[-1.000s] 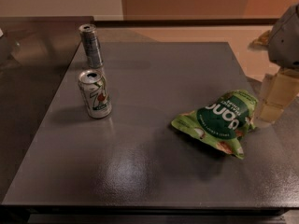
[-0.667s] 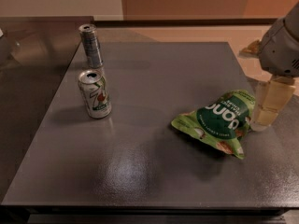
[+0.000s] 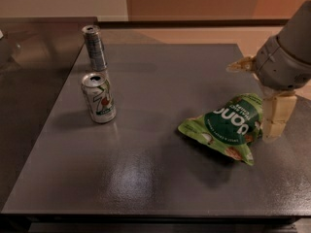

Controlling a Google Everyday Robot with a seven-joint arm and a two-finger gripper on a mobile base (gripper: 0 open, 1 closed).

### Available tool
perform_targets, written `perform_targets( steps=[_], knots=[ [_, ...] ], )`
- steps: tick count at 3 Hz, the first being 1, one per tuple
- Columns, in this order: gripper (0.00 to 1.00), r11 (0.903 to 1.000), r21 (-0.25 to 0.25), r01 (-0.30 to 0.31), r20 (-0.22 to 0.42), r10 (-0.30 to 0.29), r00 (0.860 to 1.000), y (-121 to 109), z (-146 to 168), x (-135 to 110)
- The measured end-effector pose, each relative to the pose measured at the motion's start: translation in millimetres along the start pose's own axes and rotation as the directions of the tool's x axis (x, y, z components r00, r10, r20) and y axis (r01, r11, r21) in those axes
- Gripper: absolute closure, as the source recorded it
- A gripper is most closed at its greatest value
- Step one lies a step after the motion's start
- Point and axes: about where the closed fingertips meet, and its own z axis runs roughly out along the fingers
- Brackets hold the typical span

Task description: Move green rice chip bag near 7up can

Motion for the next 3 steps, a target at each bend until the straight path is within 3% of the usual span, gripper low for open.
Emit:
perform_targets(
  steps=[1,2,3],
  knots=[
    [0.0,0.9948,-0.046,0.091,-0.023,-0.092,0.995,8,14,6],
    [0.0,0.9827,-0.107,0.151,-0.048,-0.157,0.986,19,34,19],
    [0.18,0.9739,-0.143,0.176,-0.064,-0.187,0.98,25,45,27]
  ],
)
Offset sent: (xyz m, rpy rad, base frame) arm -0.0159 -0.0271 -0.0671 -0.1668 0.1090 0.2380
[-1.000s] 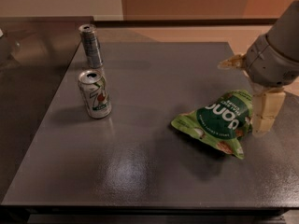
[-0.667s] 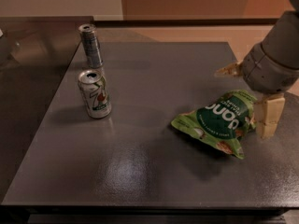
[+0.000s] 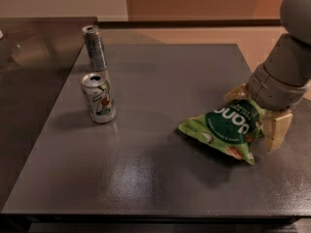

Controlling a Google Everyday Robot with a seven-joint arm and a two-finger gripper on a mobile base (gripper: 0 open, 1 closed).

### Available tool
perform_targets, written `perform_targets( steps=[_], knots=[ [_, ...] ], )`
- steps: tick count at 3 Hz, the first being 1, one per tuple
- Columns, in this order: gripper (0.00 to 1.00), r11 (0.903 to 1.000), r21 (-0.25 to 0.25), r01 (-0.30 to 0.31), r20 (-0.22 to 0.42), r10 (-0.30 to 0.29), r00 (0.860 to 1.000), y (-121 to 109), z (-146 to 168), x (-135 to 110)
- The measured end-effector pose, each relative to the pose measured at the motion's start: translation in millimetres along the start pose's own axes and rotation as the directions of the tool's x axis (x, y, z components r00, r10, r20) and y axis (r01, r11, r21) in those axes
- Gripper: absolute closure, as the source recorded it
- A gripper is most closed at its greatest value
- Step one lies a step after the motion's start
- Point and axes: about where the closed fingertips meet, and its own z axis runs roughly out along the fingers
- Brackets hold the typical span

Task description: Move green rice chip bag near 7up can

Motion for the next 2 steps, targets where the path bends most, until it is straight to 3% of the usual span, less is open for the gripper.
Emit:
perform_targets(
  steps=[2],
  knots=[
    [0.65,0.9997,0.02,0.012,0.001,-0.012,1.0,-4.5,-3.1,-7.8]
  ],
)
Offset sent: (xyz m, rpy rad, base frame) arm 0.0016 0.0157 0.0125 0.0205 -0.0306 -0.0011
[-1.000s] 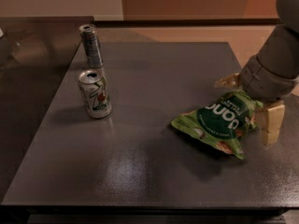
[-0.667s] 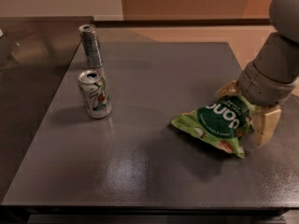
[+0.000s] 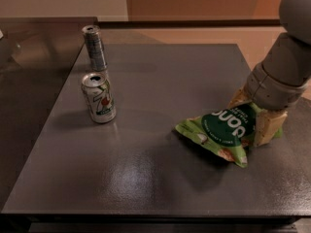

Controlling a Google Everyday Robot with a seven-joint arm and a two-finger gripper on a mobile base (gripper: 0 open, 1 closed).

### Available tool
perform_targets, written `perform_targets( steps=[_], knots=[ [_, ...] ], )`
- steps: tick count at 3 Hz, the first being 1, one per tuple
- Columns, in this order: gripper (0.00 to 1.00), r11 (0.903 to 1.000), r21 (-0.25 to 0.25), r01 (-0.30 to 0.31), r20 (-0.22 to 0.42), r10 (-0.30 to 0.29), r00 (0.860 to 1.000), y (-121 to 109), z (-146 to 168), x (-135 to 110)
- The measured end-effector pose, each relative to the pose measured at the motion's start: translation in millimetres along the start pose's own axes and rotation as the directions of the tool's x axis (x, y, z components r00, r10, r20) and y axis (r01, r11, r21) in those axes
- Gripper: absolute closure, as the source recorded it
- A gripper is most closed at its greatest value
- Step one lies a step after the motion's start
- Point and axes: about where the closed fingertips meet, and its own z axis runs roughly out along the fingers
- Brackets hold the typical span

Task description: Move green rice chip bag near 7up can

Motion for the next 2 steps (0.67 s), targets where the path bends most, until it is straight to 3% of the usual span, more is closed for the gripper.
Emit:
perform_targets(
  steps=[1,2],
  knots=[
    [0.87,0.999,0.038,-0.026,0.0,0.026,1.0,-12,-16,-15],
    [1.0,0.996,0.087,-0.02,0.016,0.019,1.0,-30,-31,-40]
  ],
)
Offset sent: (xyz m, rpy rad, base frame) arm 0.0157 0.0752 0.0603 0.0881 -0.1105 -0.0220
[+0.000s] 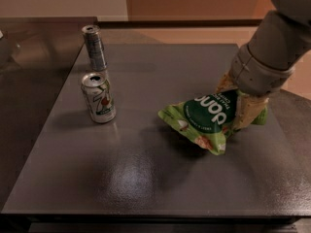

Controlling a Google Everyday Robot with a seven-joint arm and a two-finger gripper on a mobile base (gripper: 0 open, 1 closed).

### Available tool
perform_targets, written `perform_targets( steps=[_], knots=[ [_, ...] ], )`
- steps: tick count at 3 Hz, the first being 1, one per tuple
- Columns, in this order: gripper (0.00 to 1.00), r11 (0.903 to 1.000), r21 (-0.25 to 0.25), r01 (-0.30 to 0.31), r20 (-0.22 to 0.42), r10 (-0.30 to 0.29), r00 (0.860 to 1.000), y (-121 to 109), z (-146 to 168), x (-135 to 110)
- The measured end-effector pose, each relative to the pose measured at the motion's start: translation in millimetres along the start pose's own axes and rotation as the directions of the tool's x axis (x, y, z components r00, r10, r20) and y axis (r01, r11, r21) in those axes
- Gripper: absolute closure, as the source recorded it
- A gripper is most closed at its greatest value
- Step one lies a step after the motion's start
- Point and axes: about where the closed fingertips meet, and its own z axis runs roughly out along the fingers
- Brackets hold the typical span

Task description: Move green rice chip bag near 7up can

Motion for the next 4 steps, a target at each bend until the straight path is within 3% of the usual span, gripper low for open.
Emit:
perform_targets(
  steps=[1,2,4],
  knots=[
    [1.0,0.9974,0.035,0.064,0.026,-0.065,0.998,-17,-1,-26],
    [1.0,0.9827,0.059,0.176,0.057,-0.179,0.982,-31,7,-56],
    [1.0,0.9297,0.091,0.357,0.113,-0.366,0.924,-48,24,-105]
  ],
)
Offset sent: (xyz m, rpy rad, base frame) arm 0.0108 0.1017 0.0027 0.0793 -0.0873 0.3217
